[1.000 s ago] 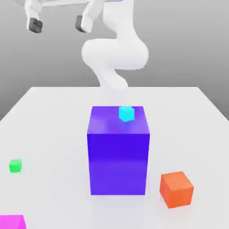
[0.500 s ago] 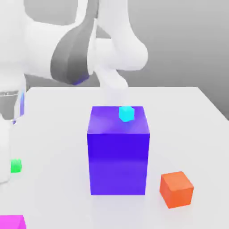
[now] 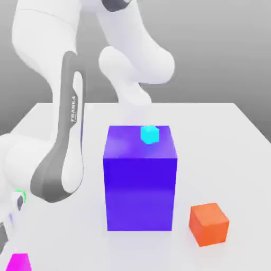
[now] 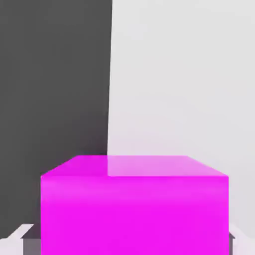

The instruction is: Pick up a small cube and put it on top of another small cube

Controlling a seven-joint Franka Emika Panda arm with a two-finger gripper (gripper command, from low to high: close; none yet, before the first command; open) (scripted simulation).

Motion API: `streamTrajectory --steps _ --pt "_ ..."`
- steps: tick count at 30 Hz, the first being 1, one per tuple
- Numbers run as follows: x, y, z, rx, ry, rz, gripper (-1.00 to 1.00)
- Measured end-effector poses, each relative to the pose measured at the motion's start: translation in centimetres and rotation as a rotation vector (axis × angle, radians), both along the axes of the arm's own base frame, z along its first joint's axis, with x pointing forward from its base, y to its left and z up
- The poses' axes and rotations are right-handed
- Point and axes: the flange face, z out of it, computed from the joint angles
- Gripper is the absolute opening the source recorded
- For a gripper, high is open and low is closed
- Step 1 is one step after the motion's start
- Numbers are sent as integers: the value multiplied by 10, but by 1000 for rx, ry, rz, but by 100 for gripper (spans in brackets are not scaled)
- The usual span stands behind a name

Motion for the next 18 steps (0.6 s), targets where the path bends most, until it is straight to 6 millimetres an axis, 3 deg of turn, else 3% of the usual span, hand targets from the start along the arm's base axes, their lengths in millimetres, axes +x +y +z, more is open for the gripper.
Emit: streamTrajectory --steps 2,6,13,18 --pt "0 0 1 1 2 -1 -100" --pt "-5 -3 55 3 2 -20 -100" --pt "-111 -58 85 19 -7 -424 -100" --pt "-199 -81 93 16 -5 -746 -100"
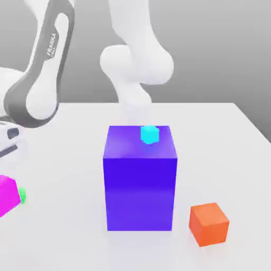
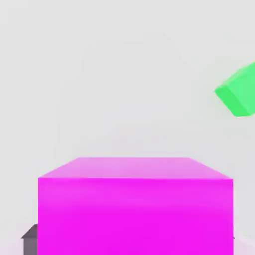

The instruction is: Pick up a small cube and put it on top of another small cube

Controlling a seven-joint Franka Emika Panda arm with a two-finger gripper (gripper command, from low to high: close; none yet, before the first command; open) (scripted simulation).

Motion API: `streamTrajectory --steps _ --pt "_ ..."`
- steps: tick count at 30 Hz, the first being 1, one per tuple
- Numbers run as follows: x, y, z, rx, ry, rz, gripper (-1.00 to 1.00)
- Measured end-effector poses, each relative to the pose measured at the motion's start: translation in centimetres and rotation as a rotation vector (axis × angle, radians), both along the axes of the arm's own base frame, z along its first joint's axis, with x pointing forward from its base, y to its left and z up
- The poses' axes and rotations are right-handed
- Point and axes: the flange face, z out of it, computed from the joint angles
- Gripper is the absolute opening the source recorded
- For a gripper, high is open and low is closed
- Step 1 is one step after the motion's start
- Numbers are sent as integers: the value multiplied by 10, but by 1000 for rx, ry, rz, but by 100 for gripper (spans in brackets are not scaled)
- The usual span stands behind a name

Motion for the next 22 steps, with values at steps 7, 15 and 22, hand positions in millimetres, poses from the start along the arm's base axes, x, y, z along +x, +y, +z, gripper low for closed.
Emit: streamTrajectory --steps 7,15,22 --pt "-73 -8 -31 -10 11 -273 -100" --pt "-74 -6 -61 -9 12 -273 100" --pt "-75 -7 -12 -7 13 -275 100"
